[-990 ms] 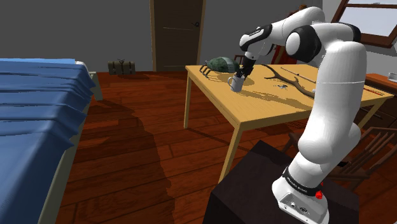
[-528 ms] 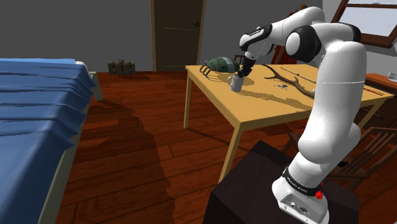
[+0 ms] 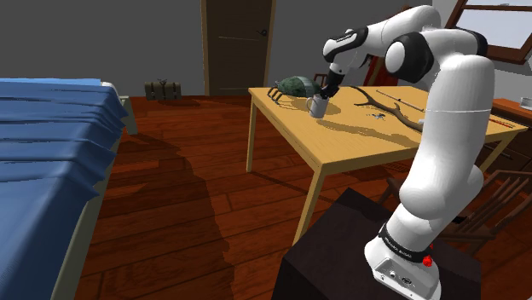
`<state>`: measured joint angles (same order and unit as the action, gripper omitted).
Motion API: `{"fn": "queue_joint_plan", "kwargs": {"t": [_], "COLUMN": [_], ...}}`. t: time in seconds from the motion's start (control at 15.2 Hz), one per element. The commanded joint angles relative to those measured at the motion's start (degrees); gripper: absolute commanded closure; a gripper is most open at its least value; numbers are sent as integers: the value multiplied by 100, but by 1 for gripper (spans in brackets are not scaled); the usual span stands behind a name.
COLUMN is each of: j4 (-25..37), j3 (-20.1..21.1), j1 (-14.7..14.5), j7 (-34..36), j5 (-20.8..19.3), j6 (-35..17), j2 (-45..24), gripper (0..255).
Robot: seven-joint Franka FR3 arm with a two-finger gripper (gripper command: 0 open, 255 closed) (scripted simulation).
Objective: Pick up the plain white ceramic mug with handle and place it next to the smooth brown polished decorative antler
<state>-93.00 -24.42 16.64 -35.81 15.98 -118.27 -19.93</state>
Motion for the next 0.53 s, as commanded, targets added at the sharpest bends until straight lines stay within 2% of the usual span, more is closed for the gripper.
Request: {"fn": "queue_joint_plan", "kwargs": {"t": [0.0,0.46], "j4": [121,557], "j3": [-10,-42], "j1": [1,18], "j7": [34,128], "j5": [-27,-102], "j6": [142,639], "j2": [25,100], "gripper": [255,255]}}
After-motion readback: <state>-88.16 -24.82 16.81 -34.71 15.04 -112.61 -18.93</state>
